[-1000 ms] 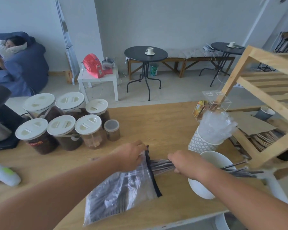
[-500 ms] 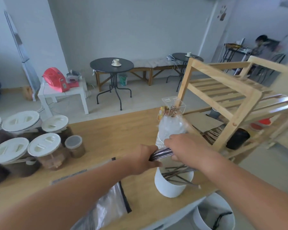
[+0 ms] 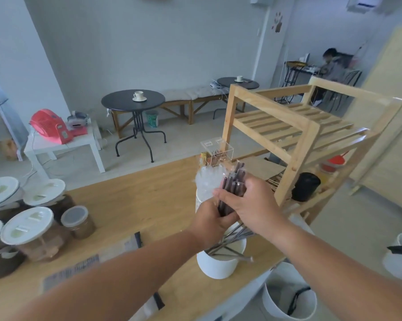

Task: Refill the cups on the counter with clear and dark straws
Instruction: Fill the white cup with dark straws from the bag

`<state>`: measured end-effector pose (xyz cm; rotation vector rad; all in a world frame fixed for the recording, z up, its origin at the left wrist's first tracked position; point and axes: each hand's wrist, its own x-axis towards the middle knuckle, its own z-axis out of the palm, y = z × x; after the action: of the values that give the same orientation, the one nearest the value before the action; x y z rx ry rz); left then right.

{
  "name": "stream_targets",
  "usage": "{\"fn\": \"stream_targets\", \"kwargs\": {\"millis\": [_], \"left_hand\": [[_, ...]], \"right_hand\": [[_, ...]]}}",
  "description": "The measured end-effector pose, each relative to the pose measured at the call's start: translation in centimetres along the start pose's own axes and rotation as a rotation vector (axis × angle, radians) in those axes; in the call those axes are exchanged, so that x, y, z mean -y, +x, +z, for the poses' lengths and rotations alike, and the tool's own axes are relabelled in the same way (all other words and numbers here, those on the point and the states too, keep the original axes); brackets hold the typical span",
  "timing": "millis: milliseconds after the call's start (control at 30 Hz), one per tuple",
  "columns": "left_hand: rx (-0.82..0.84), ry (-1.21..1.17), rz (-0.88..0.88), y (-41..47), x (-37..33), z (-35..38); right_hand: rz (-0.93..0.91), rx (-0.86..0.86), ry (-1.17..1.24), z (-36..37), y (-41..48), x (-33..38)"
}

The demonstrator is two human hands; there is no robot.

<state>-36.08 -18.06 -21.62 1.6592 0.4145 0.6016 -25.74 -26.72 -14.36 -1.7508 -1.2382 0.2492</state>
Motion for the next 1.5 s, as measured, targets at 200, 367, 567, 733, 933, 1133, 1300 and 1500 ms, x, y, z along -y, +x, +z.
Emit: {"fn": "stream_targets", "kwargs": {"millis": [200, 367, 567, 733, 933, 1133, 1300, 1500], "left_hand": [[0.039, 0.281, -0.094, -0.4, 1.0, -0.7], [0.188, 0.503, -0.179, -0.8, 0.8, -5.3], [0.097, 0.331, 0.089, -1.9, -0.9, -5.7], [0.152, 0.581, 0.297, -2.1, -0.9, -3.8], [0.132, 0.629, 0.319, -2.0, -0.3, -3.4], [0.092, 0.527, 0.109, -2.8, 0.2, -3.4], [0.079, 0.287, 0.035, -2.6, -0.3, -3.2], [0.03, 0.067, -0.046, -3.0, -1.2, -3.0]], "right_hand": [[0.067, 0.061, -0.096, 0.8, -0.1, -3.7], [0.127, 0.162, -0.109, 2.2, -0.5, -6.0], [0.209, 0.334, -0.092, 4.9, -1.6, -7.3], [0.087, 0.454, -0.18, 3.8, -1.2, -6.0], [0.151, 0.347, -0.114, -2.6, -2.2, -5.4], [0.266, 0.06, 0.105, -4.2, -8.1, -10.1], [0.234, 0.412, 0.092, -1.4, -9.6, -11.5], [0.282, 0.286, 0.159, 3.1, -6.8, -9.1]]}}
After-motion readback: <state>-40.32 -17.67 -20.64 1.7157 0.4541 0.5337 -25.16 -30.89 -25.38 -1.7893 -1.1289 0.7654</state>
